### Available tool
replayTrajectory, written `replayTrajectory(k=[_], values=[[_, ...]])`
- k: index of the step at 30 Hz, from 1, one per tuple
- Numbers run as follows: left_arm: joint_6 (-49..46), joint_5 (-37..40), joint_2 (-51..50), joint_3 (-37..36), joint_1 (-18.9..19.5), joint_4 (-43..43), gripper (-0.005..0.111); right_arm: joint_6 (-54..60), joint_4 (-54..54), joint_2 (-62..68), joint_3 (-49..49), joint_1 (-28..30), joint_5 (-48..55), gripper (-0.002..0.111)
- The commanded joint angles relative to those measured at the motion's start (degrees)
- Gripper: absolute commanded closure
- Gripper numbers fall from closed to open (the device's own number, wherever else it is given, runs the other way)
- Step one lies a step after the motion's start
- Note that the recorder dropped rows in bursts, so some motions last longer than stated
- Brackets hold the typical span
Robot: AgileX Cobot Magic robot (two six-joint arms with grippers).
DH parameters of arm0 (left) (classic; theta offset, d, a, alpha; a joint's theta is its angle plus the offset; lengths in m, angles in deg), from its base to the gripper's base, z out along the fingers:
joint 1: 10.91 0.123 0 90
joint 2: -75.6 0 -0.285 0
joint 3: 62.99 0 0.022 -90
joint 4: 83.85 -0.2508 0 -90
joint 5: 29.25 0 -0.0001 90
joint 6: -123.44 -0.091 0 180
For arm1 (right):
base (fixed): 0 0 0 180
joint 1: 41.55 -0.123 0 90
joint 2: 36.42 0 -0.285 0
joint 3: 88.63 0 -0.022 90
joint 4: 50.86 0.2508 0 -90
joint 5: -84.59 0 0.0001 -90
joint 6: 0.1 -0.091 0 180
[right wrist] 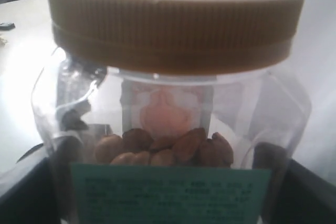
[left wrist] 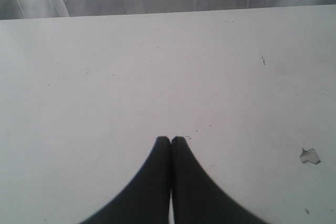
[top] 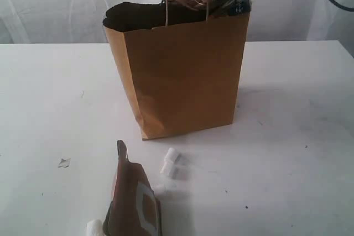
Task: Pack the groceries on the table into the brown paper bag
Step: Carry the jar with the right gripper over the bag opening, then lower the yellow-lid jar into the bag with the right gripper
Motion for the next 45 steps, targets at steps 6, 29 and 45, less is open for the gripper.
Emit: replayTrajectory(k=[6, 29, 45], values=[[0.09, -0.25, 0.28, -0.15, -0.08, 0.03, 0.107, 6.20, 8.63, -0.77, -4.48, -0.29, -1.63, 0.108], [0.09, -0.25, 0.28, -0.15, -0.08, 0.03, 0.107, -8.14, -12.31, -7.01, -7.96, 6.71, 15.52, 0.108], [0.09, -0.25, 0.28, -0.15, -0.08, 0.03, 0.107, 0.09, -0.75, 3.46, -7.96, 0.28, 4.95, 0.108]])
